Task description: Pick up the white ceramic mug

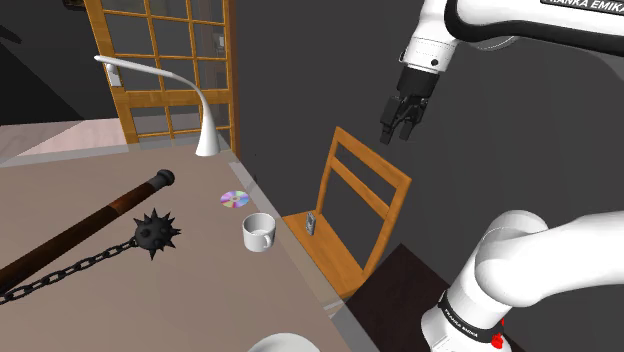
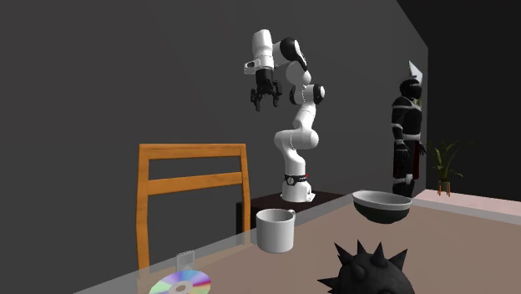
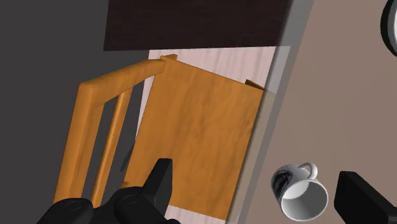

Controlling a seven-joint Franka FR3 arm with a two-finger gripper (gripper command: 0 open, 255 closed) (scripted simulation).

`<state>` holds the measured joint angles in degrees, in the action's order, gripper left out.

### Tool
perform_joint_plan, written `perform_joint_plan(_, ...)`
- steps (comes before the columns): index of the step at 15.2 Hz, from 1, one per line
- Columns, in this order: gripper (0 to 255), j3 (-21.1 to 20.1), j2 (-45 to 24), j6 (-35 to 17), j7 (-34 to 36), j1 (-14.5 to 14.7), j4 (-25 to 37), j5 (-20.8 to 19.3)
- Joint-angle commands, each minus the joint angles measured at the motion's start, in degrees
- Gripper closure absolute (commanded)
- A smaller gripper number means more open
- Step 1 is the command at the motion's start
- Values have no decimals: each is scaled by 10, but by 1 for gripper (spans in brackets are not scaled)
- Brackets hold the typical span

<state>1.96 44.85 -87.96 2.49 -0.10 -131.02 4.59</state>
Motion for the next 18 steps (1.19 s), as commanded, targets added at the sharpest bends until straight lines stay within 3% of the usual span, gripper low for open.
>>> perform_joint_plan(1,0,0,0,0,0,0,0,0)
perform_joint_plan(10,0,-43,-112,-165,26,16,-54,20)
perform_joint_plan(18,0,-78,-256,-301,51,28,-48,25)
